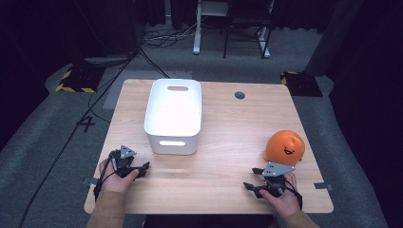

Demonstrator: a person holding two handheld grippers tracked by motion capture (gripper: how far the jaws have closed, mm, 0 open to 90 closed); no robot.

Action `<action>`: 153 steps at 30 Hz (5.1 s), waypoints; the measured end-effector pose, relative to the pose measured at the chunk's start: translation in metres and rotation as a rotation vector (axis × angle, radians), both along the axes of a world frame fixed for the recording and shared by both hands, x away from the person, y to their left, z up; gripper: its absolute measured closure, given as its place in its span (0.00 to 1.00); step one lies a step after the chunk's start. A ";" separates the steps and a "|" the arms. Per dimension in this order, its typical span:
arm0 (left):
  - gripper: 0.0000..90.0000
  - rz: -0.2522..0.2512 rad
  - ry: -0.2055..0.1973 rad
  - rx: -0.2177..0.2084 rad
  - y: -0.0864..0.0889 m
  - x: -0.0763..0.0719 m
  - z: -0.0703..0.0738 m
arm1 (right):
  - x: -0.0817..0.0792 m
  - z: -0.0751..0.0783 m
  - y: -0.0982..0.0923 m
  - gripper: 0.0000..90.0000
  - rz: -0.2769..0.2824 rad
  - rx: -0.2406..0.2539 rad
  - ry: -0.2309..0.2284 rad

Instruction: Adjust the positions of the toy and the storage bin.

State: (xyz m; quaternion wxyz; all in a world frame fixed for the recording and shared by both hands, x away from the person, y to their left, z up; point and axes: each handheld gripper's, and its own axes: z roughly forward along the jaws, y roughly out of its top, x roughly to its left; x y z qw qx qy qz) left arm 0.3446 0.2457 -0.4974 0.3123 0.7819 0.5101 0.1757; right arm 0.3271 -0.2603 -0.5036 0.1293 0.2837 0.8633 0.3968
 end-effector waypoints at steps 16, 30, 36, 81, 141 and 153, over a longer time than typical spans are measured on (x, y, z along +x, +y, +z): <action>0.28 -0.022 -0.103 -0.092 0.005 -0.008 0.052 | 0.000 0.000 0.000 0.34 0.005 -0.002 -0.001; 0.32 0.010 -0.233 -0.182 0.003 -0.002 0.090 | 0.000 0.000 0.000 0.34 0.005 -0.003 -0.001; 0.33 0.021 -0.291 -0.223 0.004 -0.002 0.104 | 0.000 0.000 0.000 0.34 0.007 -0.003 -0.003; 0.55 -0.032 -0.269 -0.224 -0.027 0.044 0.093 | 0.002 0.000 -0.001 0.34 0.012 0.000 0.000; 0.38 -0.273 -0.254 -0.222 -0.142 -0.066 0.093 | 0.001 0.000 0.000 0.34 0.012 -0.004 -0.001; 0.31 -0.295 -0.242 -0.221 -0.158 -0.086 0.093 | 0.001 0.000 0.000 0.34 0.006 0.012 0.002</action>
